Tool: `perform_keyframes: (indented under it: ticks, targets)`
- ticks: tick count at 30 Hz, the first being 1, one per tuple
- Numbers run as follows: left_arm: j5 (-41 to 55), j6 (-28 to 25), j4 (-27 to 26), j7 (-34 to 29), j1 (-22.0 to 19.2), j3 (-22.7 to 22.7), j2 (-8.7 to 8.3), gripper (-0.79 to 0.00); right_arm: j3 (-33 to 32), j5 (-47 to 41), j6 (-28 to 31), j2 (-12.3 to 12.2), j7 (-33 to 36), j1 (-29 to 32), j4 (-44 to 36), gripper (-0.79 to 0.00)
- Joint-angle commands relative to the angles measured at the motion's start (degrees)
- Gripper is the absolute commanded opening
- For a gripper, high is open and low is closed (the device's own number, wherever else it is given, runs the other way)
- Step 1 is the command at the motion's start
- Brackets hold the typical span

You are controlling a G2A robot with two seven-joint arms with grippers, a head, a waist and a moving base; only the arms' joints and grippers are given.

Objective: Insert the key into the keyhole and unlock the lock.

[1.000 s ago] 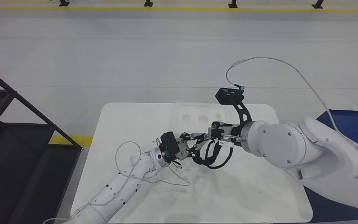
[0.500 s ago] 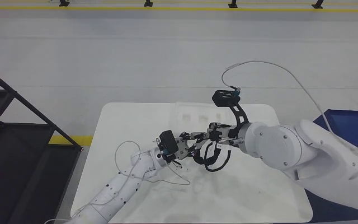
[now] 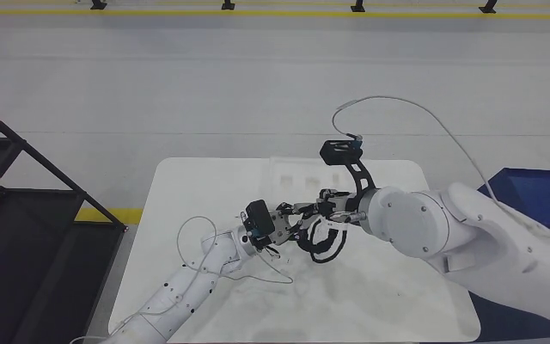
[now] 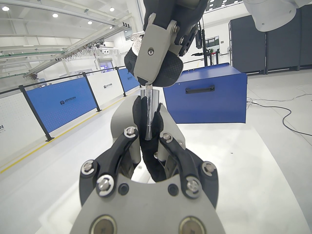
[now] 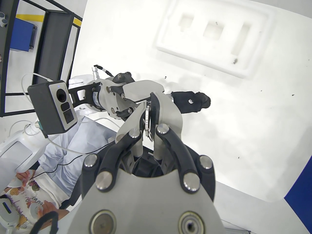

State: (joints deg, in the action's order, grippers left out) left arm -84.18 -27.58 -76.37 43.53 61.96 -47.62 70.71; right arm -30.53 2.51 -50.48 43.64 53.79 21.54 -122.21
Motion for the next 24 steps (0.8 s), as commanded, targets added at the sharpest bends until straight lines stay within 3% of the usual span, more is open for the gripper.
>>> perform_keyframes:
  ticks: [1, 3, 4, 6, 15, 24]
  targets:
    - [0.0, 0.0, 0.0, 0.1, 0.1, -0.1, 0.06, -0.785, -0.3, -0.4, -0.2, 0.1, -0.2, 0.2, 0.2, -0.453]
    - [0.1, -0.2, 0.1, 0.2, 0.1, -0.2, 0.11, -0.785, -0.6, -0.6, -0.3, 0.2, -0.3, 0.4, 0.3, -0.366]
    - [0.1, -0.3, 0.1, 0.2, 0.1, -0.2, 0.14, -0.785, -0.8, -0.6, -0.2, 0.2, -0.3, 0.5, 0.4, -0.28]
    - [0.2, -0.5, 0.2, 0.2, 0.2, -0.3, 0.2, -0.785, -1.0, -0.7, -0.1, 0.2, -0.4, 0.8, 0.4, -0.009]
    - [3.3, -3.5, 1.5, -1.3, -0.1, -1.3, 0.42, -0.785, -3.4, 1.3, 5.9, -0.3, -0.9, 1.8, -0.8, 0.0]
    - [9.3, -10.4, 2.8, -7.3, -1.2, -2.8, 0.47, -0.785, -2.9, 9.1, 29.0, -1.6, 11.2, 1.7, 0.1, 0.0]
